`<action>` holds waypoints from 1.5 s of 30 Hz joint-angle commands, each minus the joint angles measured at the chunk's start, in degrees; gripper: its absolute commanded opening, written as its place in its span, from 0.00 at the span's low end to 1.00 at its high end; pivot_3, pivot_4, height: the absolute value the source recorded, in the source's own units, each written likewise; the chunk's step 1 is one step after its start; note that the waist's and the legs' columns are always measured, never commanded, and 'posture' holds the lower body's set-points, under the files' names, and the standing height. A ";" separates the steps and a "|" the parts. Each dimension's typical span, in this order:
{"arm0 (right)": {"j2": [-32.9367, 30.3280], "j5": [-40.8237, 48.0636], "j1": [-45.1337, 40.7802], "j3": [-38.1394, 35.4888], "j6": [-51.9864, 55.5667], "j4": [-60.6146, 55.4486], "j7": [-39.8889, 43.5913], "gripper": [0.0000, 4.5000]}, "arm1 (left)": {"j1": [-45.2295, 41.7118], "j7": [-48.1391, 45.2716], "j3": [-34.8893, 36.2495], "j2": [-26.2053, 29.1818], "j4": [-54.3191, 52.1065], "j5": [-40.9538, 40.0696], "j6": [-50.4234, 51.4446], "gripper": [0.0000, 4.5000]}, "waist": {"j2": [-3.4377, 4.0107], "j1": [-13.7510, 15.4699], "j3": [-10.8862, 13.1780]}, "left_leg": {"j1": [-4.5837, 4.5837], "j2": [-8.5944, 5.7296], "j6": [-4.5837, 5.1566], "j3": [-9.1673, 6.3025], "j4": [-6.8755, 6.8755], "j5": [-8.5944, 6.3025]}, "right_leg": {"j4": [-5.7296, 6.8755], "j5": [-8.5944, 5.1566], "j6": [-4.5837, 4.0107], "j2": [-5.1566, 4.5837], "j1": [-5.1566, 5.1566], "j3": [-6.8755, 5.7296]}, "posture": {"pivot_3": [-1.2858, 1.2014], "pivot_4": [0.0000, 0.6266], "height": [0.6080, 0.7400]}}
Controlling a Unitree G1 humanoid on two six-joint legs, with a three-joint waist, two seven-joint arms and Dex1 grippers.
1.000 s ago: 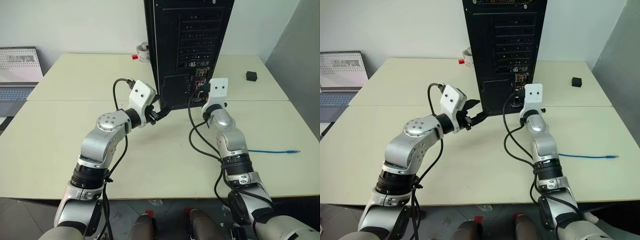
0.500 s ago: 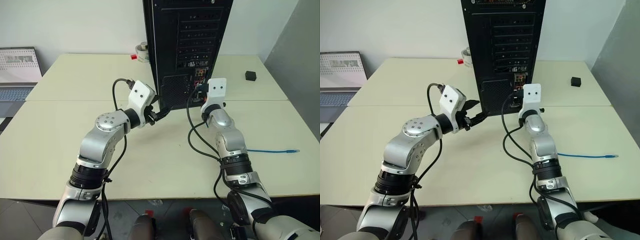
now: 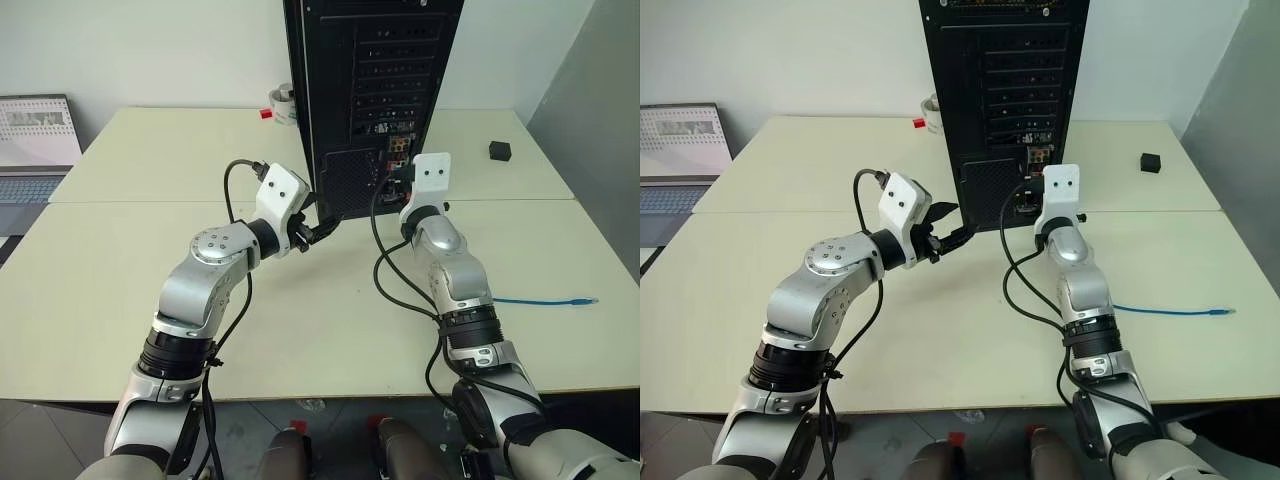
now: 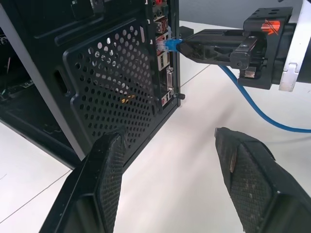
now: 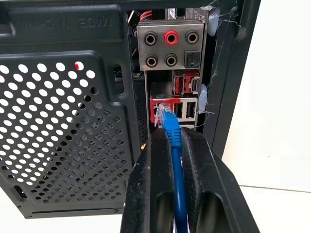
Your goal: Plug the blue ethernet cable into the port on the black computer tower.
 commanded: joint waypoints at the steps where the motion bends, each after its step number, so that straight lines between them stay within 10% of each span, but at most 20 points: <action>1: -0.05 0.78 -3.01 -1.21 -0.37 -1.93 -0.15 0.00 | -0.39 -0.21 1.03 0.39 -1.86 0.19 -0.75 0.67 | 0.00 -0.01 0.00 | -0.01 0.00 0.00 0.00 0.00 0.00 | 0.00 0.00 0.00 0.00 -0.01 0.00 | 0.52 0.24 1.00; 41: 5.25 -0.62 -6.21 0.24 -4.21 6.66 -0.10 0.00 | -0.30 -0.03 1.23 0.60 -1.59 0.21 -0.07 0.67 | 0.01 -1.56 0.00 | -0.02 0.07 0.00 0.17 -0.04 0.00 | 0.20 0.01 -0.02 0.00 -0.25 0.18 | 0.52 0.24 1.00; 45: 4.44 -0.09 -4.48 0.14 -3.08 4.62 1.90 0.27 | -0.31 -0.02 1.18 0.56 -1.38 0.33 -0.28 0.68 | 0.01 -1.73 0.00 | -0.03 0.07 0.00 0.16 -0.09 0.00 | 0.23 0.01 -0.02 0.00 -0.29 0.18 | 0.52 0.24 1.00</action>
